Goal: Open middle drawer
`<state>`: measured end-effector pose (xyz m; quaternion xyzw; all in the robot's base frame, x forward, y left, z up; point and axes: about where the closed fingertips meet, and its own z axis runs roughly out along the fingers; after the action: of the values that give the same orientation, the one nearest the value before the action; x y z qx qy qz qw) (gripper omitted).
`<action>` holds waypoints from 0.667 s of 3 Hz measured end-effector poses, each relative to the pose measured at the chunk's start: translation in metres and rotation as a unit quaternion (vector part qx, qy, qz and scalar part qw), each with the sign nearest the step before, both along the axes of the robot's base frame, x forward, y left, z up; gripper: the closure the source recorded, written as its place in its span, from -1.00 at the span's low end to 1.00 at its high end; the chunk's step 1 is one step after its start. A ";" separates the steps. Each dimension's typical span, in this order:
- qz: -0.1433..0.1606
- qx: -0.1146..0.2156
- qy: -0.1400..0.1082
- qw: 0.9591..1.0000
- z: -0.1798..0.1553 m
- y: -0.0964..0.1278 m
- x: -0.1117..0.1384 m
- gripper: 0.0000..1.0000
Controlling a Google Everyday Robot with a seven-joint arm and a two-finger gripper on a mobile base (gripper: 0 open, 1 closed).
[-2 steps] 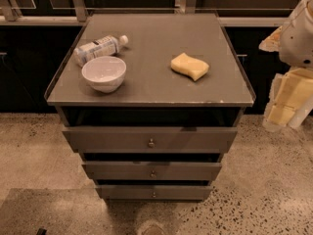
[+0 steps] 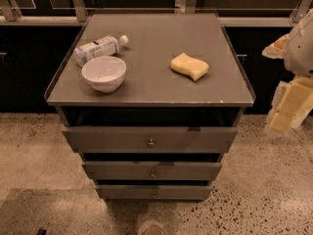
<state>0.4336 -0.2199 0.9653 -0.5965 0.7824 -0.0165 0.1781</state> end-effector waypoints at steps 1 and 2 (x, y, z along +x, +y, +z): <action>-0.008 0.063 -0.006 0.998 -0.035 0.002 -0.021 -1.00; -0.048 0.131 -0.008 0.990 -0.092 0.001 -0.046 -1.00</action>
Offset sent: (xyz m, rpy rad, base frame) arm -0.0631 -0.0124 -0.2631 0.4378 -0.0191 -0.3072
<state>0.3878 -0.2185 0.8729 -0.5299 0.8039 0.0732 0.2599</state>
